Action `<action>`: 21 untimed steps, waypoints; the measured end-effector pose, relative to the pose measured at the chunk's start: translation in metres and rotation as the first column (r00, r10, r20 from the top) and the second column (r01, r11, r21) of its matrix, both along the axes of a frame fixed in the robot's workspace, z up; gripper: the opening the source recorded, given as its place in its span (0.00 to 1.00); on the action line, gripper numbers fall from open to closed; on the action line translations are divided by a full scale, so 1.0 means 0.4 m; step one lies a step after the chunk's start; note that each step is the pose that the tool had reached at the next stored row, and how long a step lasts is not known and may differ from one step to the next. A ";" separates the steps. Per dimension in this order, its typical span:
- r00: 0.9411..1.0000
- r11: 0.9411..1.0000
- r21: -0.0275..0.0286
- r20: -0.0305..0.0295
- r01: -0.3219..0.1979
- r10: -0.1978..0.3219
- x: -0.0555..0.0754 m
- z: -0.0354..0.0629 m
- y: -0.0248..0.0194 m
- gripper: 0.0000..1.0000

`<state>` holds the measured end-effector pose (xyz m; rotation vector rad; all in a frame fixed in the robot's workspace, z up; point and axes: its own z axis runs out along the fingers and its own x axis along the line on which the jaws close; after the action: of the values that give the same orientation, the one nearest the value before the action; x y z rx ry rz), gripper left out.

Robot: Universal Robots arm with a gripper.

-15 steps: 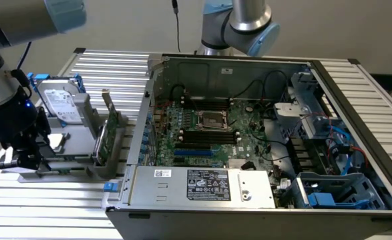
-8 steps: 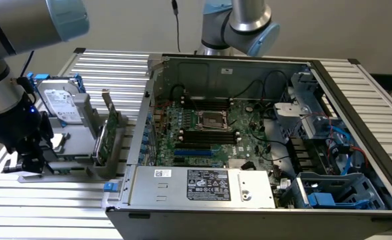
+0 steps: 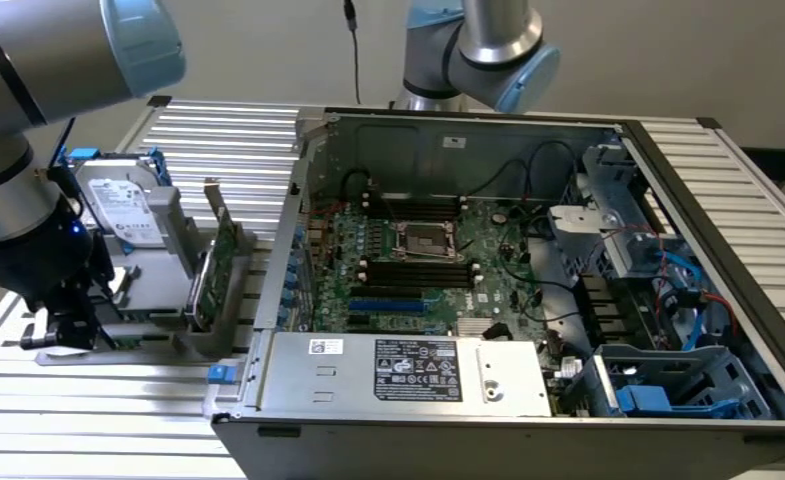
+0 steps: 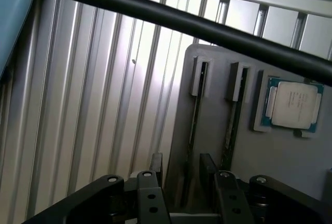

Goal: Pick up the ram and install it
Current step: 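Pick up the ram and move it above insertion slot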

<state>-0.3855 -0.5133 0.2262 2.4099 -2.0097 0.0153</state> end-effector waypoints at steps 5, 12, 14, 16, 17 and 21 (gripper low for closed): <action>1.000 1.000 0.009 0.000 0.000 0.000 -0.001 -0.010 0.005 0.42; 1.000 1.000 0.026 -0.003 0.001 -0.001 -0.005 -0.018 0.007 0.42; 1.000 1.000 0.027 -0.006 0.002 -0.002 -0.005 -0.021 0.007 0.42; 1.000 1.000 0.028 -0.008 0.004 -0.004 -0.005 -0.025 0.007 0.42; 1.000 1.000 0.028 -0.009 0.005 -0.005 -0.005 -0.027 0.007 0.42; 1.000 1.000 0.028 -0.015 0.012 -0.011 -0.005 -0.036 0.007 0.42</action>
<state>-0.3876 -0.5107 0.2117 2.4076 -2.0310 -0.0305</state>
